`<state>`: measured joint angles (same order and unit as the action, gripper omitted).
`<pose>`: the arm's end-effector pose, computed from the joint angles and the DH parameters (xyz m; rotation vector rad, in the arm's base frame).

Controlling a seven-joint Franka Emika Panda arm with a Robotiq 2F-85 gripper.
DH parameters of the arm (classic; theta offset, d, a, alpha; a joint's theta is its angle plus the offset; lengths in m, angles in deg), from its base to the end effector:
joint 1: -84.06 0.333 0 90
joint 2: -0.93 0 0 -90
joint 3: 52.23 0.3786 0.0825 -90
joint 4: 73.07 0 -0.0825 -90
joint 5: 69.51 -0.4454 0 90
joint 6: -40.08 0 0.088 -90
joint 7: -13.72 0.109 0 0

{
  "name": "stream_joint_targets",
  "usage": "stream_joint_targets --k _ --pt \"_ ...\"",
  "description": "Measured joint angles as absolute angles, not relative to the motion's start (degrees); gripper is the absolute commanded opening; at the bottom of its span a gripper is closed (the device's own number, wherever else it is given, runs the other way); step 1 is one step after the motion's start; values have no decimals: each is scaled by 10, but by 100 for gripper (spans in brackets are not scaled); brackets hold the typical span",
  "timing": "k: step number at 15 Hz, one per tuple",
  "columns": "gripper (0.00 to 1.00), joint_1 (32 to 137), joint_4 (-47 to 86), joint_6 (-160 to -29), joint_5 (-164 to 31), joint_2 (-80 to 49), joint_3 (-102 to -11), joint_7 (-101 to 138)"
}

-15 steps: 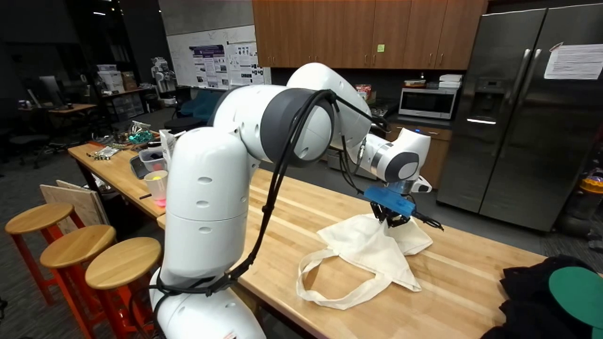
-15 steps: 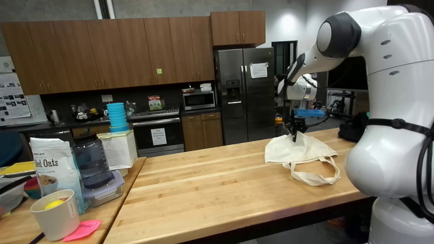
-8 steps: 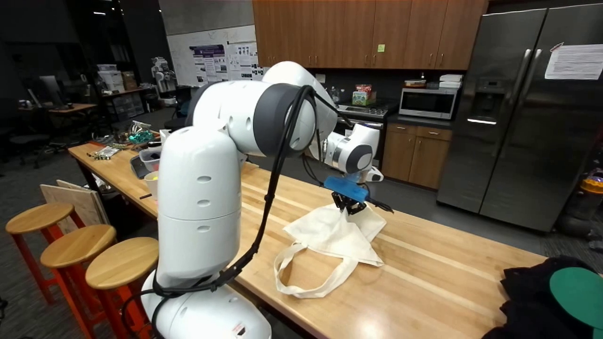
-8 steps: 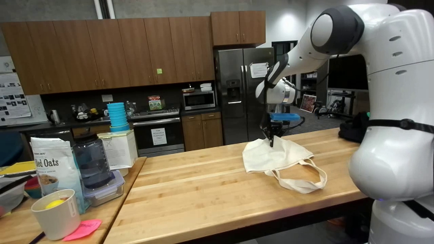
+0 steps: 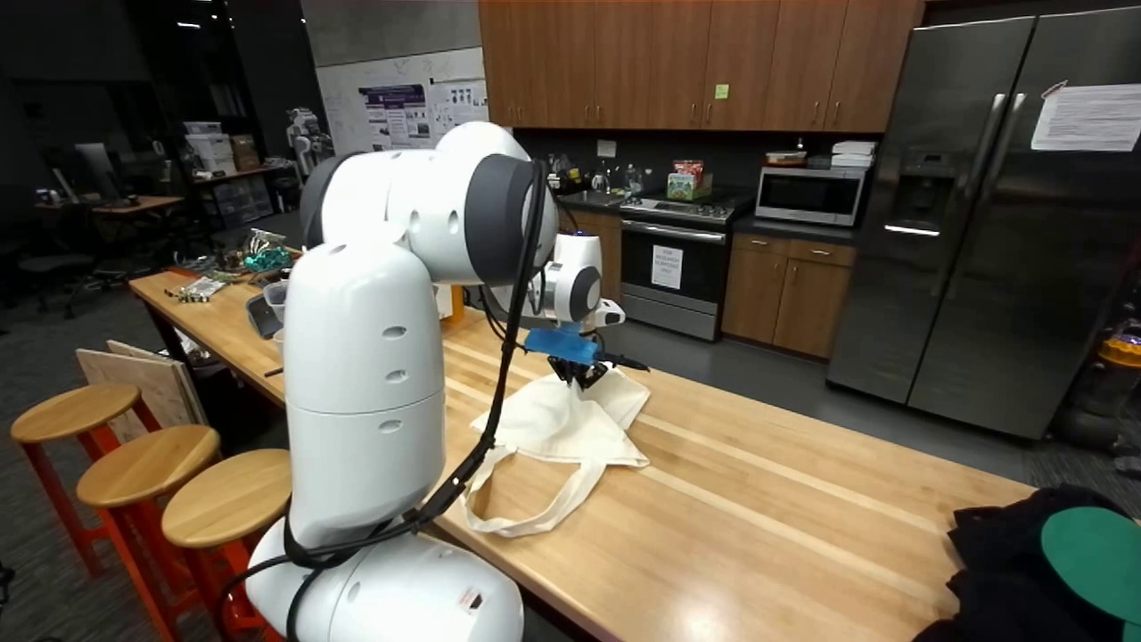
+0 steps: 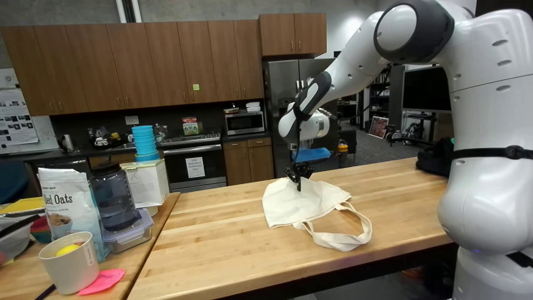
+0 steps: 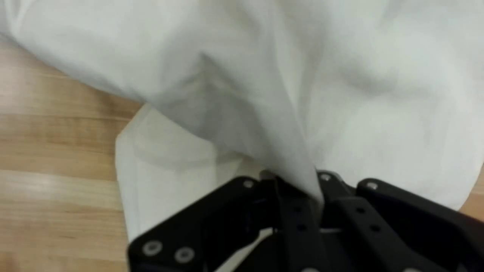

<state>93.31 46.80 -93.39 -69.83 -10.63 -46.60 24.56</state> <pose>0.6161 0.1622 0.3493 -3.1083 -0.1001 -0.0472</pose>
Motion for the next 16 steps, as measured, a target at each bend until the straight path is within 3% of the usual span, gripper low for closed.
stream_joint_targets --k 8,16 --pt "1 1029 459 -929 -549 -110 -434 389" --pt "1 1053 443 -857 -533 -124 -420 434"
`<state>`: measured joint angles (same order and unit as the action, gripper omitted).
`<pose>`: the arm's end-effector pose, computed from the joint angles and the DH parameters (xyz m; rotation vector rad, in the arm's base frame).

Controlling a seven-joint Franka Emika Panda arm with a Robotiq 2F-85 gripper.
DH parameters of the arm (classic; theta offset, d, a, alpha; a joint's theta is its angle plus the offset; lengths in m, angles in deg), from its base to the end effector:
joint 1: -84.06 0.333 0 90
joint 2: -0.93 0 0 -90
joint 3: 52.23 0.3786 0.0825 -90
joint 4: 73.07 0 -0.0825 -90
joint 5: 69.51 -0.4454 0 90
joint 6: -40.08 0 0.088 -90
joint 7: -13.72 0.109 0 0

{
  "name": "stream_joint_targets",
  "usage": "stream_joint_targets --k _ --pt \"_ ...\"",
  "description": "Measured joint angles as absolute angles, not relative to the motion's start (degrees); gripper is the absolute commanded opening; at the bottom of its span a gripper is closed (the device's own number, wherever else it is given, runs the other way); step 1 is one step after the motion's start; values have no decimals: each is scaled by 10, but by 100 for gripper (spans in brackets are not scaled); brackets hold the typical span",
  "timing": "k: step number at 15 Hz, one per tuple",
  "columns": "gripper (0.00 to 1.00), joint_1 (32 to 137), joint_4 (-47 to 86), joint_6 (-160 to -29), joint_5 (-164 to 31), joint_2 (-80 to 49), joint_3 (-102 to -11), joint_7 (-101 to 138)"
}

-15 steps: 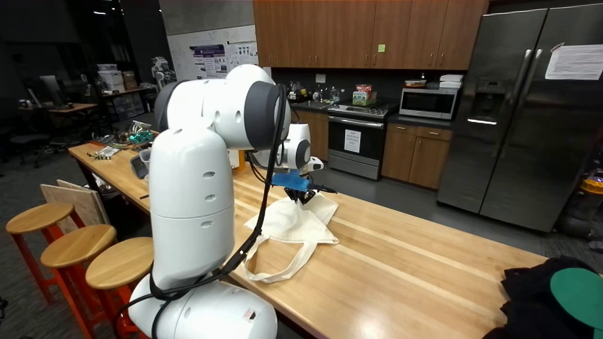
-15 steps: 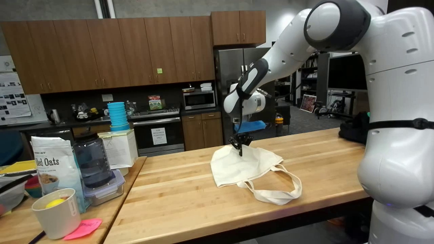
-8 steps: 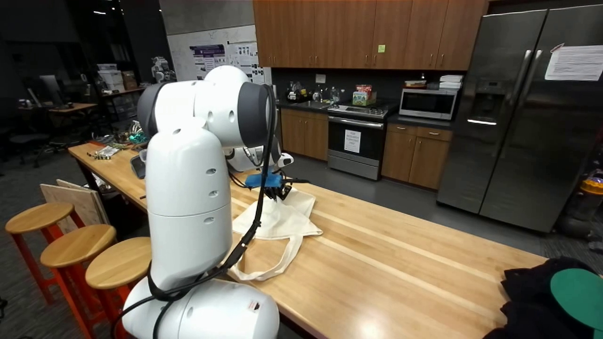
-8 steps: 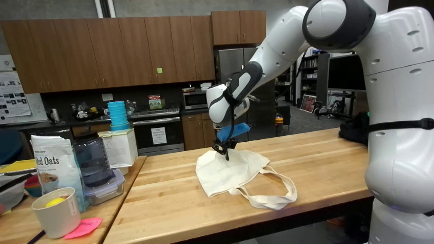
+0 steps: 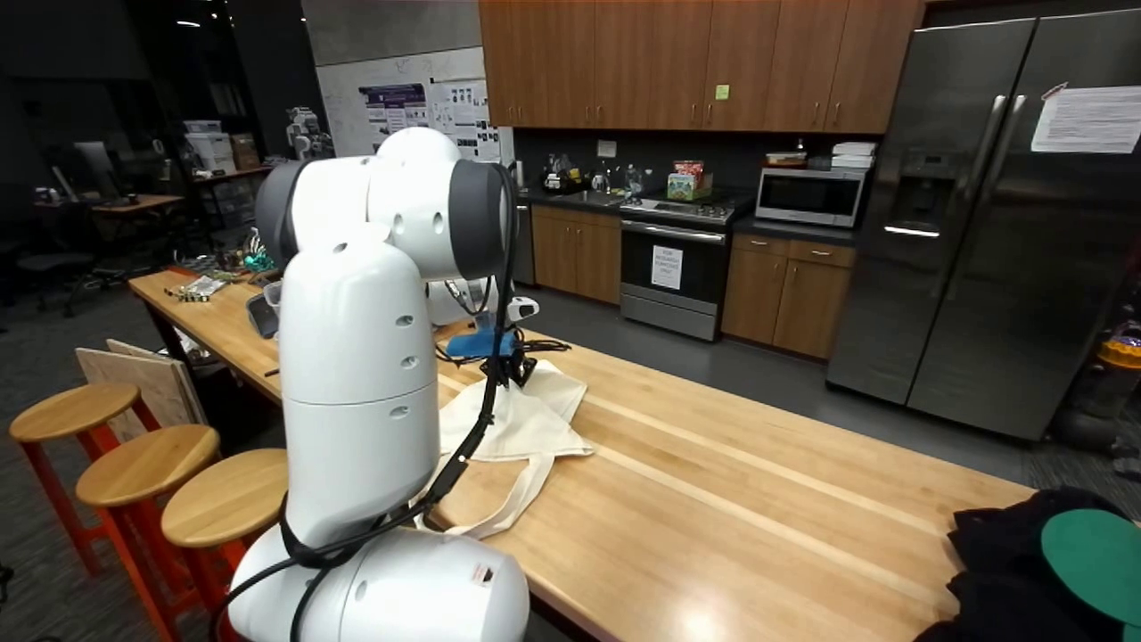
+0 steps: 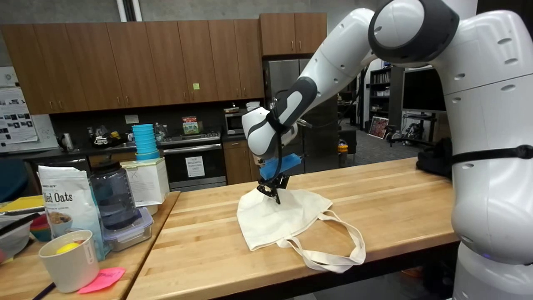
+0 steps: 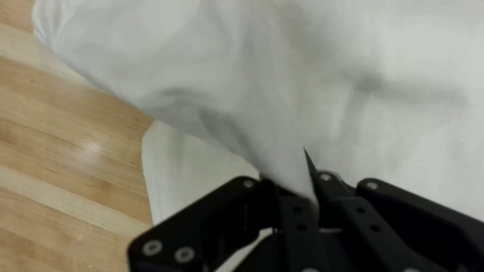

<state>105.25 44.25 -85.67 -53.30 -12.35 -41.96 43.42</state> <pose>0.5518 0.3215 0.3422 2.9307 0.2979 0.0382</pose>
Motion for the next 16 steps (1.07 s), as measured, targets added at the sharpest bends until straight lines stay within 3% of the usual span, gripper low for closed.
stream_joint_targets --k 16 --pt "1 992 506 -968 -614 -118 -444 471"
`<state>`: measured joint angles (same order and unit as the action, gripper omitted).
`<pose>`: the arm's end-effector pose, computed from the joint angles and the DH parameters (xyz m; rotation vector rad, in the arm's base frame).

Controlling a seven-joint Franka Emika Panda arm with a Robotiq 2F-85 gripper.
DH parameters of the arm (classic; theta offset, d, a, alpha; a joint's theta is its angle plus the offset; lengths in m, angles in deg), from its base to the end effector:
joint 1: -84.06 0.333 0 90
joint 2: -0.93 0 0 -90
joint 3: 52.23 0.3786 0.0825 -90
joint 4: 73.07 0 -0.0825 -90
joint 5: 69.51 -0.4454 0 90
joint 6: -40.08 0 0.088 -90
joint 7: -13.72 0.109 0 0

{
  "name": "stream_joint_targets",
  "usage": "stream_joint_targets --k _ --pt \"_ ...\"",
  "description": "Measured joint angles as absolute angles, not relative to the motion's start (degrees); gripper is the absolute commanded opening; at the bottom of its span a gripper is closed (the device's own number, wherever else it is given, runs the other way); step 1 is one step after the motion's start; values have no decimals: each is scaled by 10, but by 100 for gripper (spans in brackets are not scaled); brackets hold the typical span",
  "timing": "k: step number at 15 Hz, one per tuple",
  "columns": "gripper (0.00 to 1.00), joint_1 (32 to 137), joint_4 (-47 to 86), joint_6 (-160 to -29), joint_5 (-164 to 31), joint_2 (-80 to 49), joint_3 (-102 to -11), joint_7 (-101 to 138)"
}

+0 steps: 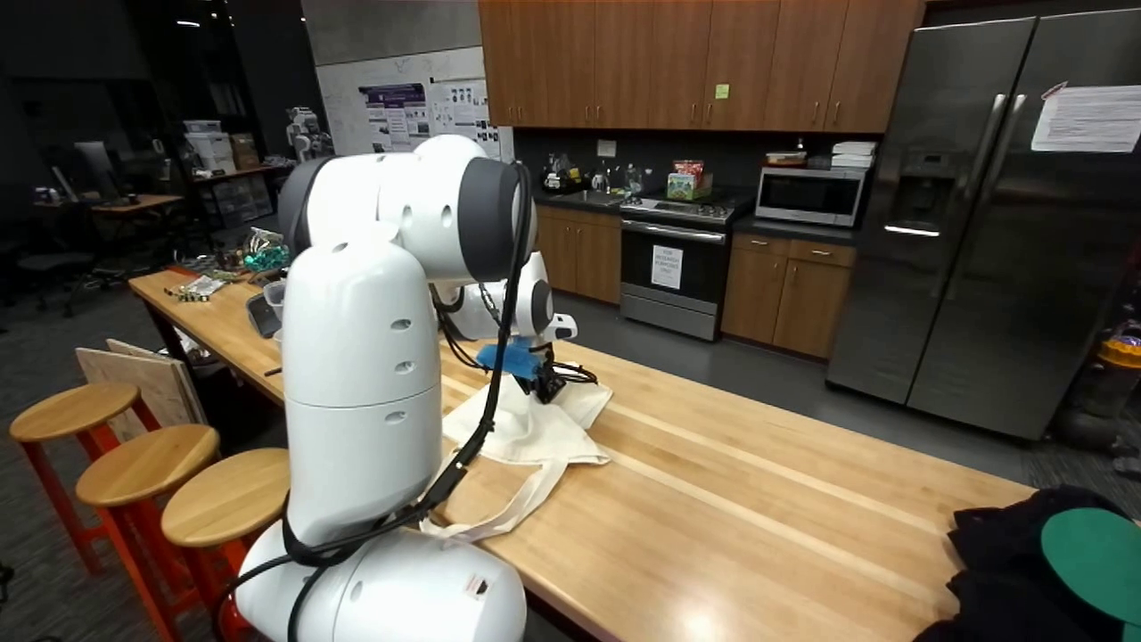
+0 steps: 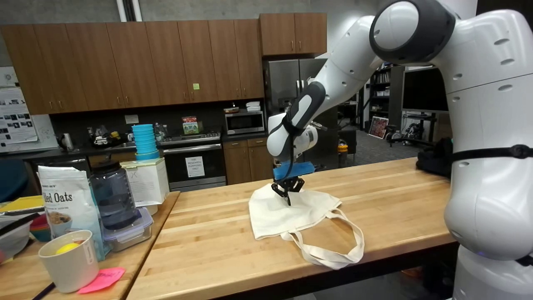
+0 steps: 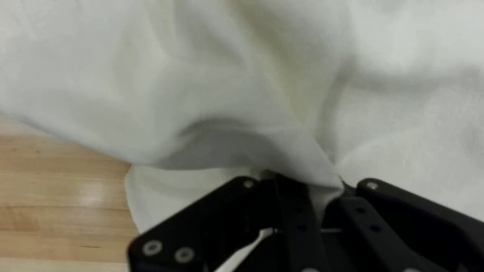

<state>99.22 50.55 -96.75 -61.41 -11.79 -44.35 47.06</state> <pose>0.5717 0.2400 0.3119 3.0849 -0.1245 0.0653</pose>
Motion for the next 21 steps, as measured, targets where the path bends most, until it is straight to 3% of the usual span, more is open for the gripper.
stream_joint_targets --k 21 --pt "1 853 640 -1104 -688 -41 -533 316"
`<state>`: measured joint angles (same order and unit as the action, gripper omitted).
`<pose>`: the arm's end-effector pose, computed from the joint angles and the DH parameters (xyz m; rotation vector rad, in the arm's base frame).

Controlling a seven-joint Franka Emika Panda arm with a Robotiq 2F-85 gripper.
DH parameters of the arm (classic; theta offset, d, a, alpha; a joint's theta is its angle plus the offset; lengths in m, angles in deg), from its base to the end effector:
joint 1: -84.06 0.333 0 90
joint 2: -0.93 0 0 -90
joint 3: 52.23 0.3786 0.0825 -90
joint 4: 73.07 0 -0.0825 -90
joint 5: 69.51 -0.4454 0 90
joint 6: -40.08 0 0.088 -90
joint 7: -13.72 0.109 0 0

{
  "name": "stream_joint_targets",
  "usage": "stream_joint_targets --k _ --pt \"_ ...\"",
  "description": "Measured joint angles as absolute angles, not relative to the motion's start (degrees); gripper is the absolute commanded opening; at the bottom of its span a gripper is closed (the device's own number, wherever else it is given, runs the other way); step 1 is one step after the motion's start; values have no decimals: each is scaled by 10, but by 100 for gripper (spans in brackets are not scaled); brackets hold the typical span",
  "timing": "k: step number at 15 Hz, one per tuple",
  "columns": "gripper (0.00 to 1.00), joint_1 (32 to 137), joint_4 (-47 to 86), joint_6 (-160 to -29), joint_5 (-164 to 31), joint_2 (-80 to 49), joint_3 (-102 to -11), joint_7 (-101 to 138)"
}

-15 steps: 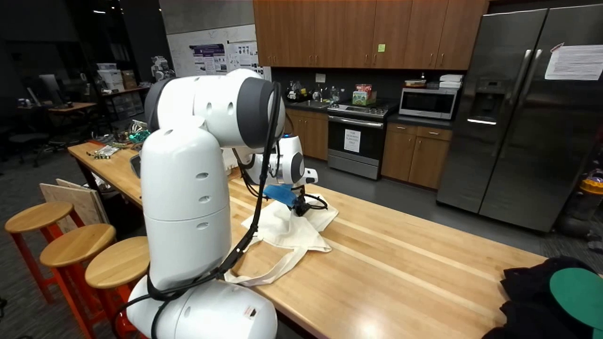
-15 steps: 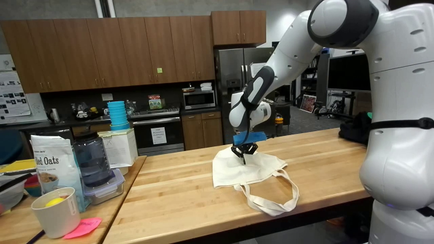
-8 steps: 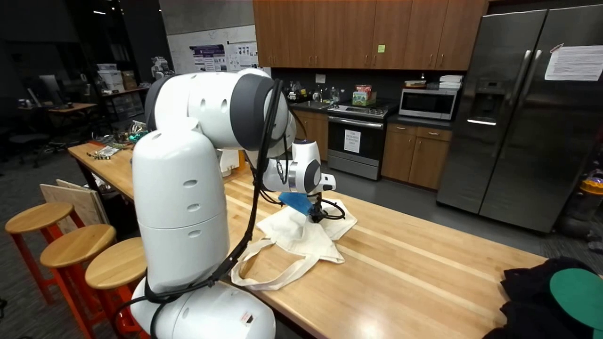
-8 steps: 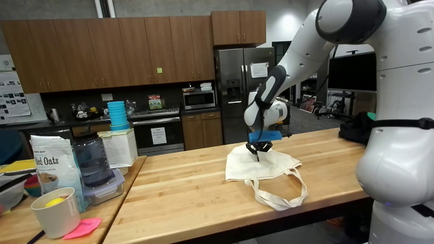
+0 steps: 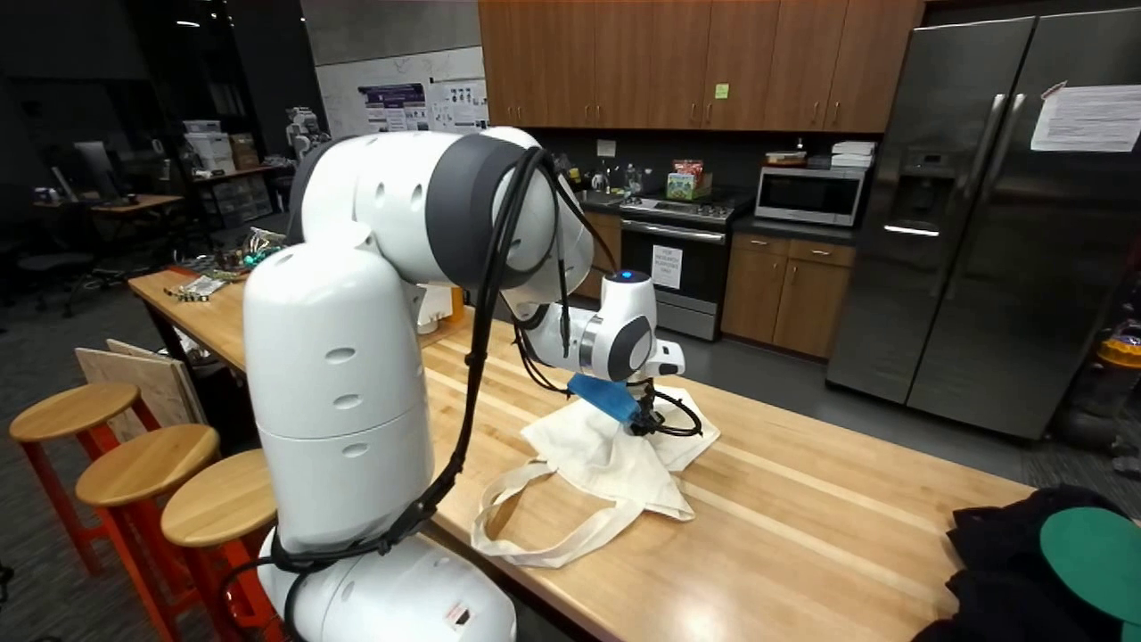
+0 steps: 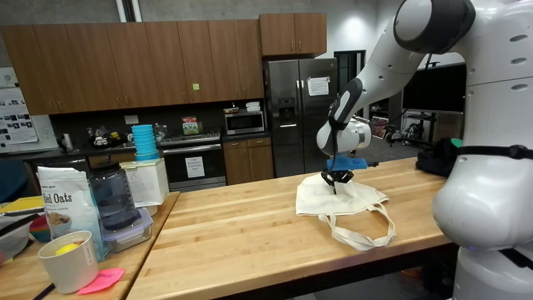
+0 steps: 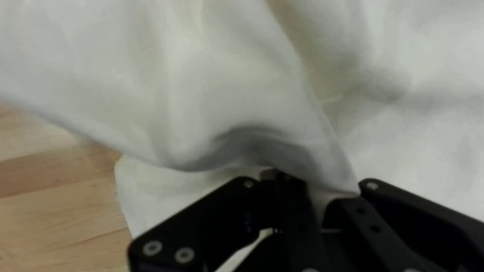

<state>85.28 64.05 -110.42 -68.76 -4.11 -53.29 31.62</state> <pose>0.5567 0.0019 0.3067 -3.0846 0.4638 -0.2268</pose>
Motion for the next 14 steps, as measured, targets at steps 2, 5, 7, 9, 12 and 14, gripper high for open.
stream_joint_targets --k 2,5,7,9,12,14 --pt "1 837 640 -1104 -704 -41 -542 284" --pt "1 813 640 -1104 -732 -41 -556 236" --pt "1 798 639 -1103 -755 -41 -564 203" --pt "1 784 636 -1101 -775 -41 -572 174" --pt "1 765 631 -1096 -803 -42 -582 137" --pt "1 754 627 -1089 -822 -43 -588 116"
